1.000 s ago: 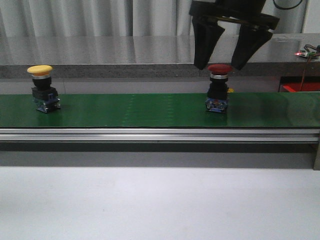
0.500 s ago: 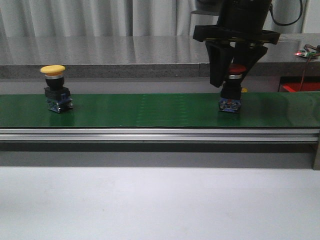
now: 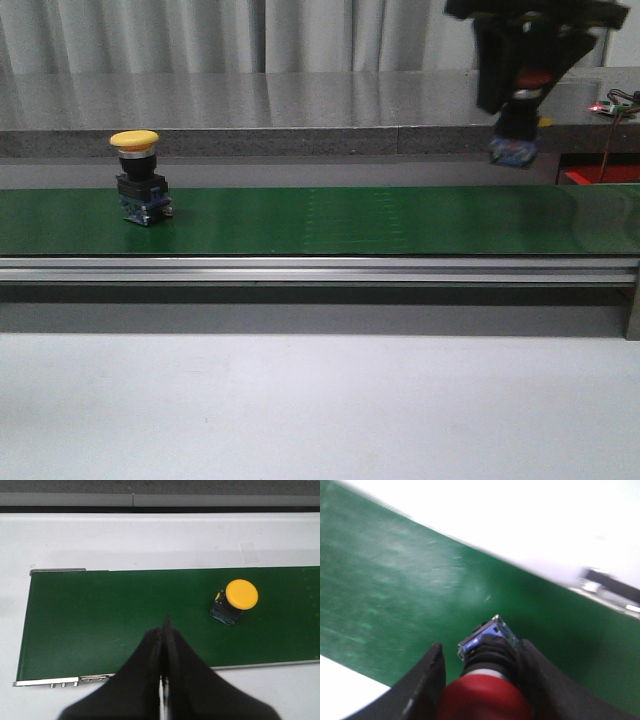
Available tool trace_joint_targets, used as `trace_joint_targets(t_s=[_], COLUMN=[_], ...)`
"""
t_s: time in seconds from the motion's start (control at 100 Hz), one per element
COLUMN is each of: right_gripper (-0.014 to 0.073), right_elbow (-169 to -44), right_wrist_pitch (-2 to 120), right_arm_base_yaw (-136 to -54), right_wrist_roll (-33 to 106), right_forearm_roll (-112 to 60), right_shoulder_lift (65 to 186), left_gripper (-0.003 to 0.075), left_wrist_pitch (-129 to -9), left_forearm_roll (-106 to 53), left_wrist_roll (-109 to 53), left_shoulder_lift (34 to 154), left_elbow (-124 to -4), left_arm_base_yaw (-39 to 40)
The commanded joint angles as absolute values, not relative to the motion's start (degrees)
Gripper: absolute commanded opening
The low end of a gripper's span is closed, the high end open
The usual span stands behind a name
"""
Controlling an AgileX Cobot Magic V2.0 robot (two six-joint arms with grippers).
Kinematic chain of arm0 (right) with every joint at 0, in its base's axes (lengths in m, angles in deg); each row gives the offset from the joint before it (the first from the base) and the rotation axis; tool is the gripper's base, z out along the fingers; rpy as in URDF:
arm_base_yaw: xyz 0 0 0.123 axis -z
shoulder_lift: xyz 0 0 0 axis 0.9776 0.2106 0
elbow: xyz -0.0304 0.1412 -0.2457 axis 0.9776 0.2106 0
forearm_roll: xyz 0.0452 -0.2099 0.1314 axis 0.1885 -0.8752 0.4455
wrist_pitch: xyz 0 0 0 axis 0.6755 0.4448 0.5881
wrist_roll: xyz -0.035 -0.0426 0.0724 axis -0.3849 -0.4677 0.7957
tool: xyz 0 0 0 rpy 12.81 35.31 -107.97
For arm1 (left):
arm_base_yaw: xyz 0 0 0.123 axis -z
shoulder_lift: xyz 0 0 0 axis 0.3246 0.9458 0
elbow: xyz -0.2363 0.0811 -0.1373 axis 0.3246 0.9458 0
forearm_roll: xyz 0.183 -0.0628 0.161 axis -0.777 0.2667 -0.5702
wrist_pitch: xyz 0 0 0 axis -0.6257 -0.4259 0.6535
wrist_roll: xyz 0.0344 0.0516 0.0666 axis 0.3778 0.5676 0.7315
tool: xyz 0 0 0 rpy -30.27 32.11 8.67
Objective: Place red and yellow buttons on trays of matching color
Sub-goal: 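Close the right gripper on the red button and lift it, then carry the red button into the red tray and open the right gripper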
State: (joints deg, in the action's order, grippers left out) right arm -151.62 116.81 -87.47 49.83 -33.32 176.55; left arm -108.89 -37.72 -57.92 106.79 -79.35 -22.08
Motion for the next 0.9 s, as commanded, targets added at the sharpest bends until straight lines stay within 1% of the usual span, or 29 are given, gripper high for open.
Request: trace_joint_targets(t_s=[0.0,0.19,0.36,0.49,0.59,0.89], right_gripper=[0.0136,0.0136,0.0136,0.0136,0.0136,0.0136], right_elbow=[-153.6,-153.7,-153.7,-153.7,-153.7,-153.8], right_wrist_pitch=[122.7,122.7,122.4,118.5,114.3,104.0], right_arm_base_yaw=[-83.7,-75.1,-66.5,-60.9,-59.0,-59.3], right_wrist_roll=[50.1,50.1,50.1,50.1,50.1,49.7], right_forearm_roll=[-33.8,-34.0,-34.0,-33.6,-32.8,-32.1], right_shoulder_lift=[170.8,167.7,167.5,167.7,168.4,176.1], left_gripper=[-0.0019,-0.0019,-0.0019,-0.002,-0.002,-0.0019], left_wrist_pitch=[-105.4,-105.4,-105.4,-105.3,-104.8,-104.6], left_forearm_roll=[-36.2,-36.2,-36.2,-36.2,-36.2,-36.2], left_wrist_roll=[-57.9,-57.9,-57.9,-57.9,-57.9,-57.9], left_shoulder_lift=[105.1,105.1,105.1,105.1,105.1,105.1], left_elbow=[-80.8,-80.8,-80.8,-80.8,-80.8,-80.8], left_arm_base_yaw=[-21.6,-21.6,-21.6,-21.6,-21.6,-21.6])
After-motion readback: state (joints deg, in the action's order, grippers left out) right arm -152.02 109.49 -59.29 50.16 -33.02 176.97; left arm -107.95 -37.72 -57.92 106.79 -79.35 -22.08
